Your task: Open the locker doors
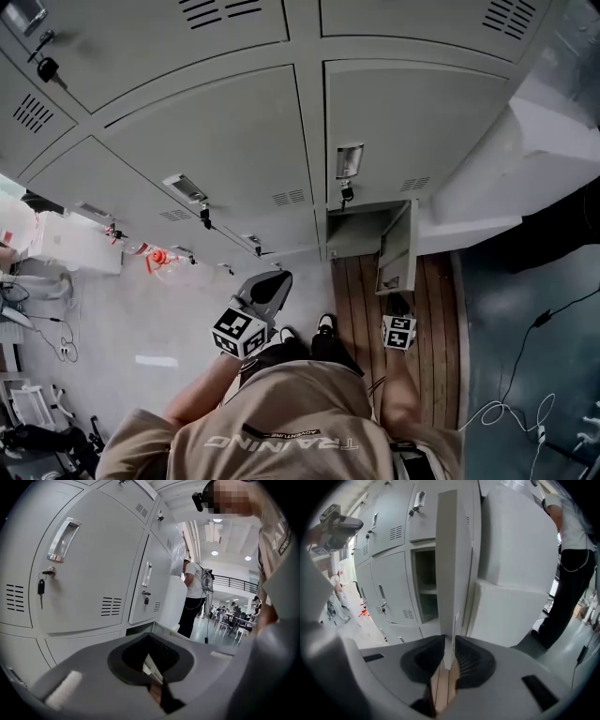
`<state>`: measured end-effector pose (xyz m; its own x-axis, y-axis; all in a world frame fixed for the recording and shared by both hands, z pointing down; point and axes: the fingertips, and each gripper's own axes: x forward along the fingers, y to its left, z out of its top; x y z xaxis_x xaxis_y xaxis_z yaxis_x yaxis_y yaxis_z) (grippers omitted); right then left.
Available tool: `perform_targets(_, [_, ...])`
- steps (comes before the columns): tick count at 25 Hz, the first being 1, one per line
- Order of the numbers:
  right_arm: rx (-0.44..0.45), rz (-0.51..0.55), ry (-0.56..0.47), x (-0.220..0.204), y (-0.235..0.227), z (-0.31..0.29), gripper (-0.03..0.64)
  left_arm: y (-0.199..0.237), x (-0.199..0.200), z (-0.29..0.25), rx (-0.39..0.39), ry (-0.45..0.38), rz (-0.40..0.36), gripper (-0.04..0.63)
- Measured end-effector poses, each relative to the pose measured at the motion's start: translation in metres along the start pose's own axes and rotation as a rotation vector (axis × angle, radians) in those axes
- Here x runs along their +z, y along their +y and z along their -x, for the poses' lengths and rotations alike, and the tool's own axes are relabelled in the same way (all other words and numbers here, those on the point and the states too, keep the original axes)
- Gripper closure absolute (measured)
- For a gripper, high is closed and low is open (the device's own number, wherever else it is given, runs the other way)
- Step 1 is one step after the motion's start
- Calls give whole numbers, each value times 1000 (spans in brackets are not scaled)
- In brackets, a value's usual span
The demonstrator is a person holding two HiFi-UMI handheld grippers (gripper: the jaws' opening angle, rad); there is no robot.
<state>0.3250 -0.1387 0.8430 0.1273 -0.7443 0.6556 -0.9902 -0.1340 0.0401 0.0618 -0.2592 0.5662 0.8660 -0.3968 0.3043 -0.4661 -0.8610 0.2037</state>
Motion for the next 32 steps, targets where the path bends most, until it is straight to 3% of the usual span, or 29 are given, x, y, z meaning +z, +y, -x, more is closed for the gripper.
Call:
perform_targets(10, [-147, -98, 12, -14, -74, 11, 555, -5, -7, -6, -12, -4, 8, 589])
perform_targets(13, [-156, -132, 5, -12, -80, 15, 555, -3, -7, -6, 5, -17, 23, 589])
perform_targets(17, [-142, -92, -6, -2, -74, 20, 555, -1, -7, 1, 24, -30, 43, 589])
perform_targets(24, [-93, -86, -103, 34, -15, 46, 573, 7, -7, 34, 36, -46, 49, 589])
perform_targets(32, [121, -25, -299, 132, 104, 107, 606, 8, -4, 66, 10, -108, 36, 589])
